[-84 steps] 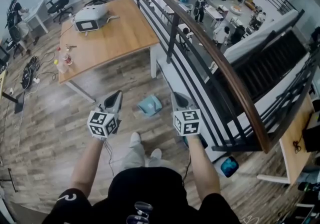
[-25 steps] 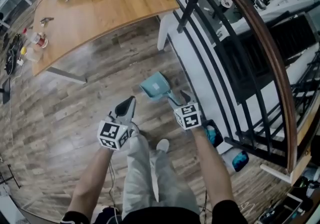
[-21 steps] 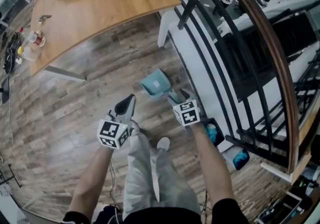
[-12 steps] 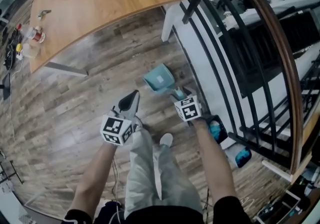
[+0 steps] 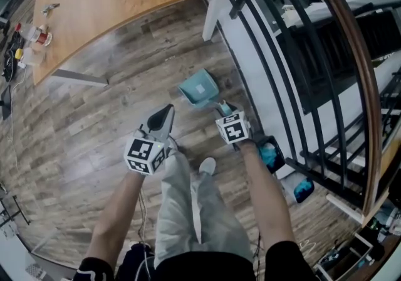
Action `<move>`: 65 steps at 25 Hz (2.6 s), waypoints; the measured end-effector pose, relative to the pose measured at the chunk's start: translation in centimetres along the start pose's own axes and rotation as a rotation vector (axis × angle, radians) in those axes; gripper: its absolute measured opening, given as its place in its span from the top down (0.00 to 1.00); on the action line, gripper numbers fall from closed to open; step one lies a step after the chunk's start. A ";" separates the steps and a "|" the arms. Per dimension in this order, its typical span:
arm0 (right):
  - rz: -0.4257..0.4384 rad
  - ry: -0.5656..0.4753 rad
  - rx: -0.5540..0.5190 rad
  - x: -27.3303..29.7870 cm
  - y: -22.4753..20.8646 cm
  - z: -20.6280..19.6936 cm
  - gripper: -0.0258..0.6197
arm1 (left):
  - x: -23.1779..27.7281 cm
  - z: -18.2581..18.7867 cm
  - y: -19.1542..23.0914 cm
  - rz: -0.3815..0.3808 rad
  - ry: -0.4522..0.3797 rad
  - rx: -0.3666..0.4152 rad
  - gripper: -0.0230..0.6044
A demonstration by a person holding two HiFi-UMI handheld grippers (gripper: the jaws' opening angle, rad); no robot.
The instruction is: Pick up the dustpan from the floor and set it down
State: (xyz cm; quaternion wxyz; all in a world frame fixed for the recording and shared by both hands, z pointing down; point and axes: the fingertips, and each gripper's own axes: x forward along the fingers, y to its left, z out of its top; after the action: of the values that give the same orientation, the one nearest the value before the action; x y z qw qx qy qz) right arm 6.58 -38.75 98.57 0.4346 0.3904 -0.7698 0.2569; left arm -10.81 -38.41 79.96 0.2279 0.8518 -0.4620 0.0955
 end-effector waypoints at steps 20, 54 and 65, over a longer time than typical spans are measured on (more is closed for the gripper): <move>-0.074 0.026 0.068 -1.9 -1.6 -1.8 0.83 | -1.6 -0.5 0.4 0.029 0.008 -0.006 0.97; -0.150 -0.349 0.119 -38.7 -3.2 11.3 0.83 | -13.3 19.4 -13.6 0.047 -0.172 0.011 0.97; -0.160 -0.452 0.125 -46.0 -2.3 11.6 0.83 | -16.5 20.5 -15.9 0.057 -0.188 0.046 0.97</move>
State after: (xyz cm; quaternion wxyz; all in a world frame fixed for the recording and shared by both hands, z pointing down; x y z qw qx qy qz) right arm 17.67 -31.13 52.98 0.2452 0.5237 -0.7969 0.1748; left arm -7.71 -28.45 51.05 0.1609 0.8486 -0.5030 0.0322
